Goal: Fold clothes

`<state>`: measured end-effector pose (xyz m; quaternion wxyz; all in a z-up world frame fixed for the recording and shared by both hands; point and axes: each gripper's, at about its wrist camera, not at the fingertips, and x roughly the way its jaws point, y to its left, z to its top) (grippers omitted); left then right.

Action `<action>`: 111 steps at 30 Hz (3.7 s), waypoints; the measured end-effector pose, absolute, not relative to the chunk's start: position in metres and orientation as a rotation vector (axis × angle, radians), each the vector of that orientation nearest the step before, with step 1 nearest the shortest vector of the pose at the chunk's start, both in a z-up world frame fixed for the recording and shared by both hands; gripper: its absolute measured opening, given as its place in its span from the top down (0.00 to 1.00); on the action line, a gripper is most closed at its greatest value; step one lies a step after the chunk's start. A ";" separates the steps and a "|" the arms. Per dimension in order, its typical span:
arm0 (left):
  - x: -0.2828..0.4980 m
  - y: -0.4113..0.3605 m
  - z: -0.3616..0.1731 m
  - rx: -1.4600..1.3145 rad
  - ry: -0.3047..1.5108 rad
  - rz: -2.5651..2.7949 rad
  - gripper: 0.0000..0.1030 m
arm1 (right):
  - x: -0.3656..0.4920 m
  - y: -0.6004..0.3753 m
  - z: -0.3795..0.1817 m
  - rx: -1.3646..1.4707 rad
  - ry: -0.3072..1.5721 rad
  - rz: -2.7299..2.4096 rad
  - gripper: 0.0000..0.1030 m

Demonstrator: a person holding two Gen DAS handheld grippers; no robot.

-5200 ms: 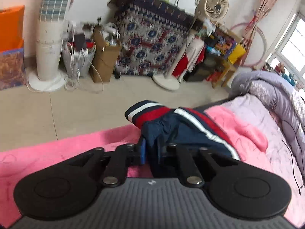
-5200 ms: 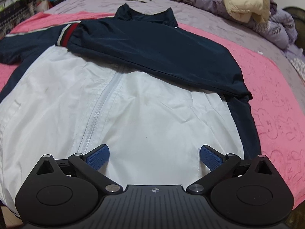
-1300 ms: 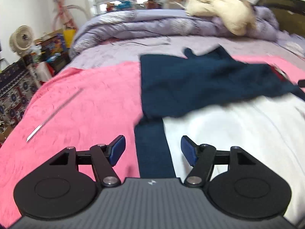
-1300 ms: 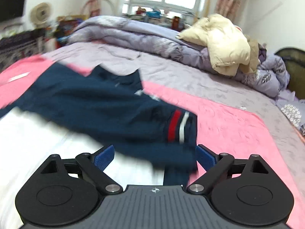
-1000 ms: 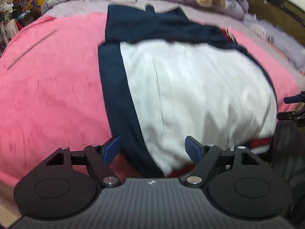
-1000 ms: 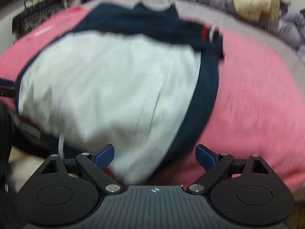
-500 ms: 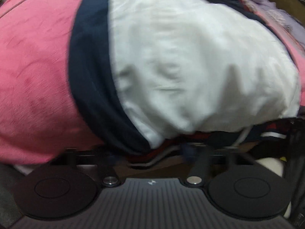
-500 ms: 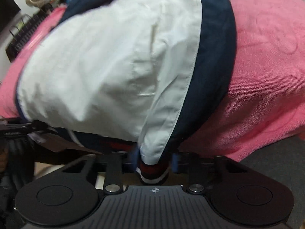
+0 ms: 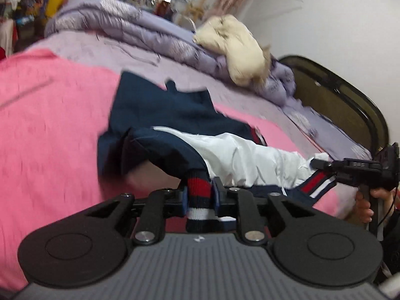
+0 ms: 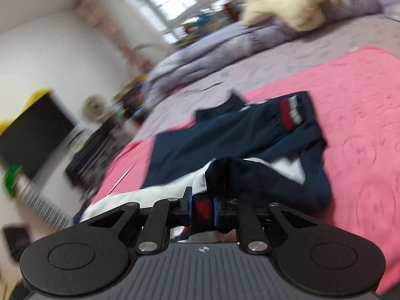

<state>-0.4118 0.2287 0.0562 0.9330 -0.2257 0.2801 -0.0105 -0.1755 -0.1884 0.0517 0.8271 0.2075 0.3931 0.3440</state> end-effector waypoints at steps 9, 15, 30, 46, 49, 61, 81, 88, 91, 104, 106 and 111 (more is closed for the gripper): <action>-0.336 0.229 0.032 -0.354 0.685 0.216 0.53 | -0.141 -0.154 0.023 0.257 0.815 0.589 0.42; -0.344 0.201 0.023 -0.054 0.658 0.251 0.41 | -0.204 -0.146 0.033 -0.320 0.528 0.515 0.26; -0.286 0.241 0.067 -0.146 0.458 0.349 0.36 | -0.153 -0.127 0.047 0.093 0.588 0.641 0.26; -0.297 0.177 0.014 0.660 0.552 0.007 0.32 | -0.181 -0.084 0.011 -0.743 0.415 0.630 0.28; -0.256 0.200 0.031 0.488 0.531 0.137 0.32 | -0.142 -0.069 0.022 -0.576 0.444 0.540 0.25; -0.194 0.265 0.033 0.085 0.638 0.168 0.21 | -0.070 -0.113 0.026 -0.195 0.577 0.550 0.20; -0.185 0.303 0.041 0.002 0.647 0.062 0.16 | -0.031 -0.066 -0.020 0.003 0.711 0.526 0.70; -0.153 0.252 -0.005 0.205 0.747 -0.044 0.11 | -0.036 -0.068 -0.017 -0.031 0.706 0.534 0.73; -0.147 0.247 -0.018 0.149 0.768 0.028 0.39 | -0.046 -0.068 -0.009 -0.050 0.662 0.524 0.75; -0.138 0.261 0.055 0.067 0.484 0.197 0.83 | -0.043 -0.045 0.067 -0.120 0.303 0.520 0.80; -0.110 0.273 0.051 0.051 0.498 0.214 0.81 | -0.013 -0.032 0.068 -0.115 0.306 0.512 0.80; -0.043 0.292 0.008 0.102 0.643 0.277 0.59 | 0.061 0.005 0.022 -0.150 0.422 0.482 0.79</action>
